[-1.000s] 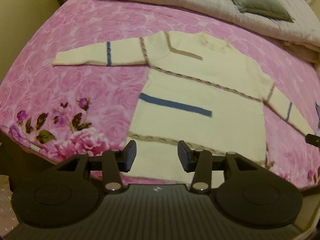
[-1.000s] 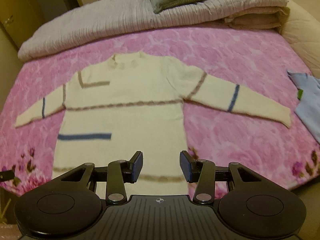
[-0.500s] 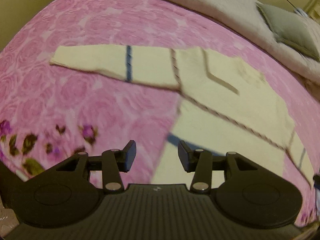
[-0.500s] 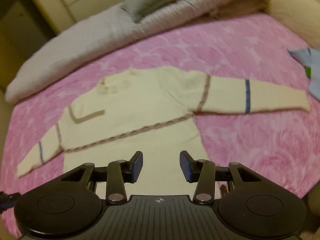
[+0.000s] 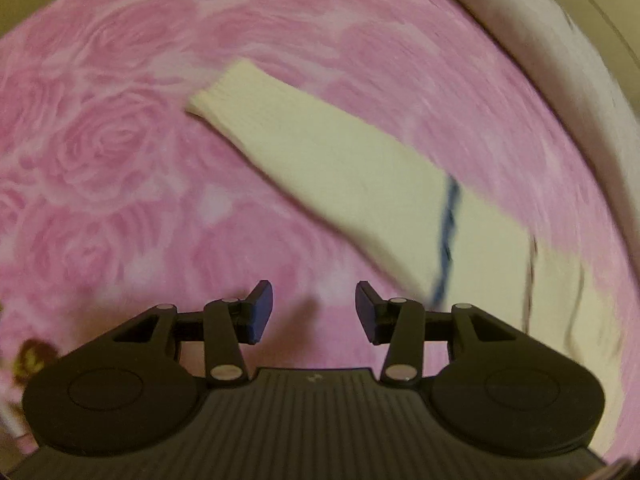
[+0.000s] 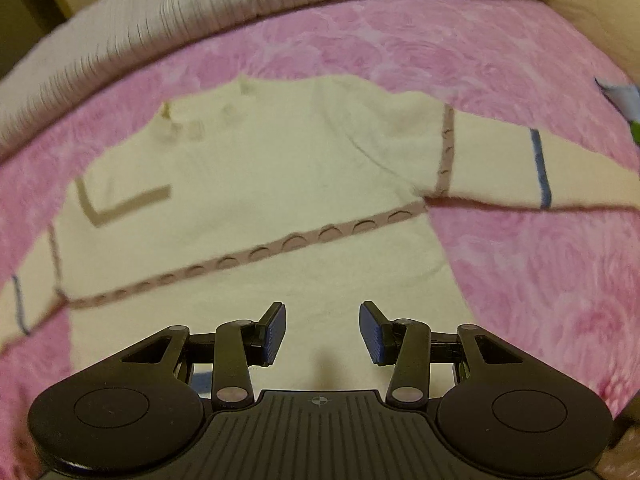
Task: Fold clothes
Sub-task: 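Grasp a sweater sleeve with the left gripper and fold it across the body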
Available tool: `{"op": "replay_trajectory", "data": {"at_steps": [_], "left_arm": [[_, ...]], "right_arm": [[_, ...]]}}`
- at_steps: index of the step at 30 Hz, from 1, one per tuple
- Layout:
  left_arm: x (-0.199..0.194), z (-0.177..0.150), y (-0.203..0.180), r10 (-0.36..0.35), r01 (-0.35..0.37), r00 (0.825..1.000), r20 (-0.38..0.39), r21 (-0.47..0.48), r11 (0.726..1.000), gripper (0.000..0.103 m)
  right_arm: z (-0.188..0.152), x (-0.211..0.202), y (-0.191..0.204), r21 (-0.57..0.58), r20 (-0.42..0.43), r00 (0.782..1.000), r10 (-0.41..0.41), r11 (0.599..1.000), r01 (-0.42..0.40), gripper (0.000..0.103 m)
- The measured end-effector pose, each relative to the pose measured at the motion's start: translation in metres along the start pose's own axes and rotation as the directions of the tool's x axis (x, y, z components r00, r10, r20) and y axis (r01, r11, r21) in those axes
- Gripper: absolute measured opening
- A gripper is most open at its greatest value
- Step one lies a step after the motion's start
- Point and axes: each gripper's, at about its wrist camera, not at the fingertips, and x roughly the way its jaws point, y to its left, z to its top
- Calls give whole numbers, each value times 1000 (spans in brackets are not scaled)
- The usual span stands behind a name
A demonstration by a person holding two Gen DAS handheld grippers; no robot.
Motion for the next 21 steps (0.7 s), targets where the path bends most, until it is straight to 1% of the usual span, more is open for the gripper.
{"op": "replay_trajectory", "data": {"at_steps": [2, 3, 5, 9, 12, 13, 15, 16, 17, 18, 20, 21], "left_arm": [[15, 15, 19, -42, 42, 999, 3, -126, 991, 41], [21, 20, 28, -75, 75, 997, 9, -191, 979, 41], [33, 26, 43, -118, 124, 992, 37, -296, 947, 41], [49, 35, 56, -158, 185, 982, 101, -416, 890, 41], [56, 40, 55, -159, 199, 979, 127, -442, 875, 42], [57, 41, 52, -156, 200, 978, 136, -434, 878, 42], [58, 45, 42, -134, 178, 981, 140, -379, 908, 41], [59, 47, 37, -121, 164, 982, 142, -346, 924, 31], [59, 49, 31, -106, 145, 984, 144, -296, 944, 23], [60, 48, 28, -97, 134, 985, 145, -271, 953, 10], [61, 48, 21, -80, 112, 986, 148, -222, 969, 7], [55, 45, 18, -80, 117, 982, 170, -218, 969, 6]], "right_arm": [[1, 15, 5, -21, -7, 1000, -26, 999, 25, 45], [2, 22, 6, -28, -11, 999, -35, 999, 34, 45], [5, 33, 8, -34, -18, 999, -41, 999, 41, 45], [7, 49, 17, -74, -37, 998, -42, 996, 39, 45], [5, 57, 23, -109, -57, 998, -35, 994, 29, 45], [3, 59, 25, -120, -63, 997, -36, 992, 28, 45], [2, 63, 24, -132, -73, 997, -37, 991, 27, 45], [1, 65, 23, -136, -78, 996, -38, 990, 27, 45], [0, 67, 21, -137, -82, 996, -38, 990, 27, 45], [0, 68, 18, -135, -83, 996, -38, 990, 26, 45], [3, 68, 11, -132, -83, 996, -39, 991, 28, 45], [5, 68, 7, -131, -80, 996, -40, 991, 30, 45]]}}
